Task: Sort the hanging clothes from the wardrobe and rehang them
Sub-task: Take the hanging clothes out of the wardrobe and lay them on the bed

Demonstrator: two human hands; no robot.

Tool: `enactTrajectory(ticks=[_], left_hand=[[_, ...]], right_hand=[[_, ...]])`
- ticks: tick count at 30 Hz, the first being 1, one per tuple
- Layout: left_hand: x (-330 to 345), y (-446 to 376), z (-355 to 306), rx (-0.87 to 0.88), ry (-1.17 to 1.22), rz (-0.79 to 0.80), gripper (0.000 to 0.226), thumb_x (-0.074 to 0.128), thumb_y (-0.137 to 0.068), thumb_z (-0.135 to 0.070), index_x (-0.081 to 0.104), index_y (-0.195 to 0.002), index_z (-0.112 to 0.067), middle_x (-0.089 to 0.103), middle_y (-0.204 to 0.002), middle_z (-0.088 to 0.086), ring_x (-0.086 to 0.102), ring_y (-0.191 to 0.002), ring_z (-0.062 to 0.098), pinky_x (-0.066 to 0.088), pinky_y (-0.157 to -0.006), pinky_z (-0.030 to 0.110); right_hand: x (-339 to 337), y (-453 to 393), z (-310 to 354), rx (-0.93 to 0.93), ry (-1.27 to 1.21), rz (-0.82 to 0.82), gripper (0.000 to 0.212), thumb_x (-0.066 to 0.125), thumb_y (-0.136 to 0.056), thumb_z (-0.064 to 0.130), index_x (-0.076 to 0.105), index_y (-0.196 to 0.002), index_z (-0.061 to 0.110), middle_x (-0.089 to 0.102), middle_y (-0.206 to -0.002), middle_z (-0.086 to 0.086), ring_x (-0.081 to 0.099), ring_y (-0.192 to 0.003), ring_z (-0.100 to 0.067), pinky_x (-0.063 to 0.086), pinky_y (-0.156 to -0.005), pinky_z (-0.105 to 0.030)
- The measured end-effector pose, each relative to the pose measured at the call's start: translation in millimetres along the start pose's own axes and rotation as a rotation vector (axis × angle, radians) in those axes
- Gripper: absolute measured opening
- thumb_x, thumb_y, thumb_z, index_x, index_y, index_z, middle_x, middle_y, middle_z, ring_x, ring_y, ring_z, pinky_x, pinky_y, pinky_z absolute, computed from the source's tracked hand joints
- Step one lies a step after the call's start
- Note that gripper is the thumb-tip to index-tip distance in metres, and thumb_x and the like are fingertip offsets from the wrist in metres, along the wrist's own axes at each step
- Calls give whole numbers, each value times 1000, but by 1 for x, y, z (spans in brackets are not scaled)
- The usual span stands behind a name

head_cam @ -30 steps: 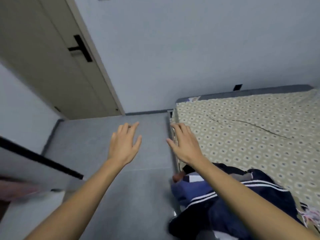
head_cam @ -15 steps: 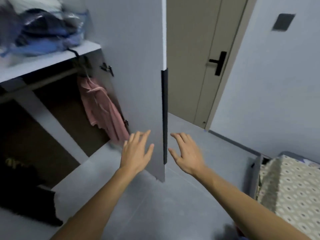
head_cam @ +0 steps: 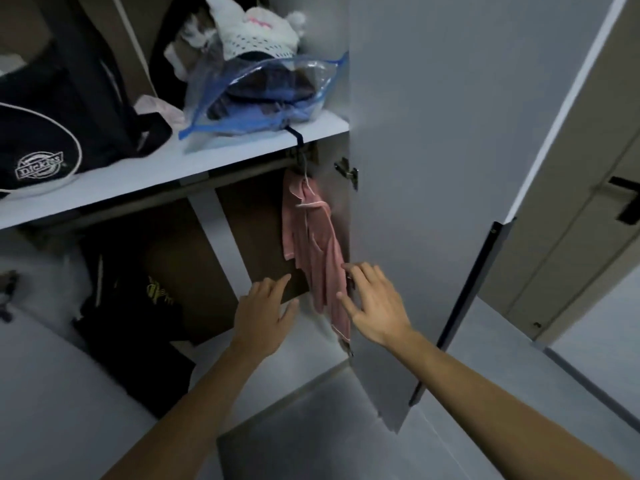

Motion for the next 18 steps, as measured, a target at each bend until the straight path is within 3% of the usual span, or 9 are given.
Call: enactTrajectory(ticks=[10, 14, 18], left_hand=[[21, -87, 43, -86, 25, 22, 59, 39, -106, -55, 38, -157, -26, 56, -140, 3, 52, -128, 21, 47, -102, 41], [52, -148, 51, -40, 37, 85, 61, 30, -104, -59, 36, -157, -29, 52, -145, 2, 49, -131, 24, 46, -104, 49], [77, -221, 61, -2, 84, 127, 63, 40, -104, -58, 35, -158, -26, 45, -154, 4, 40, -142, 28, 38, -113, 48]], right_hand=[[39, -95, -12, -6, 26, 45, 64, 33, -96, 59, 45, -145, 20, 50, -136, 0, 47, -118, -23, 49, -99, -41], [58, -129, -24, 19, 87, 47, 55, 44, -98, 52, 47, -142, 19, 50, -131, 2, 47, -115, -23, 50, -96, -41], [79, -168, -35, 60, 161, 44, 52, 48, -99, 48, 48, -142, 18, 48, -126, 0, 47, -110, -25, 50, -93, -43]])
Point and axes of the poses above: each hand's wrist, its own y-axis away from the middle knuckle, its own x-axis out of the palm, z = x × y, the point moved 8 cm from there along -y, towards the middle knuckle
